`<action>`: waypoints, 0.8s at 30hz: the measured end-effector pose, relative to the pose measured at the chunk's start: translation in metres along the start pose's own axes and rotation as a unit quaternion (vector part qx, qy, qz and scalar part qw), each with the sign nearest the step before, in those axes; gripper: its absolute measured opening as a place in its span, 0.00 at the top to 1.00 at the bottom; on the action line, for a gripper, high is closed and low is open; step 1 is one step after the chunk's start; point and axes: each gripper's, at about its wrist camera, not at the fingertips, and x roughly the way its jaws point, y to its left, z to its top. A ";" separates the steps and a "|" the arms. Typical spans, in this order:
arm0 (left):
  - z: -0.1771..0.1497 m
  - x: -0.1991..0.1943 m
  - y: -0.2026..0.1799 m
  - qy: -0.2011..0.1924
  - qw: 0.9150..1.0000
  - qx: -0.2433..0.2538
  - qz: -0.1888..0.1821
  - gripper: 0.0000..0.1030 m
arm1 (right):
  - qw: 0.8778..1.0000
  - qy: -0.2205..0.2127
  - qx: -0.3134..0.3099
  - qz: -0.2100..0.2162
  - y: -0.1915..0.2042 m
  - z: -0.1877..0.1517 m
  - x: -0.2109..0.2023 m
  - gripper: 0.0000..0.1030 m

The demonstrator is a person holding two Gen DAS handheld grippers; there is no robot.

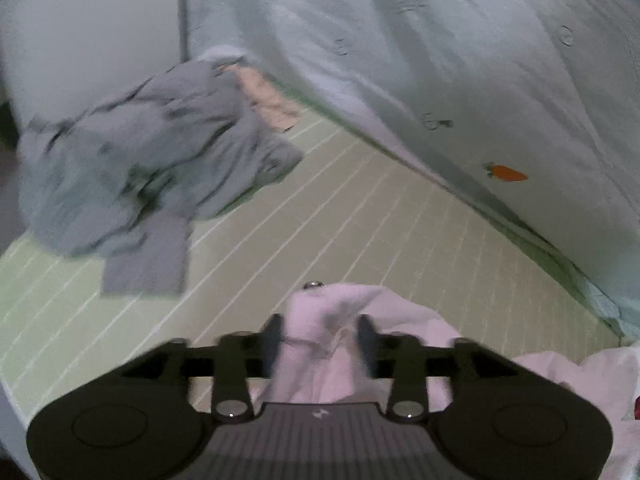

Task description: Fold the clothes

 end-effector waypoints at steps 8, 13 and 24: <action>-0.042 0.008 0.065 0.087 0.985 -0.144 -0.036 0.43 | 0.941 0.194 0.275 0.034 -0.070 -0.116 -0.022 0.20; -0.062 0.016 0.102 0.133 0.946 -0.277 -0.106 0.34 | 0.897 0.235 0.372 0.044 -0.088 -0.158 -0.040 0.19; -0.074 0.053 0.090 0.170 0.922 -0.314 -0.149 0.29 | 0.846 0.225 0.473 0.102 -0.089 -0.158 -0.008 0.17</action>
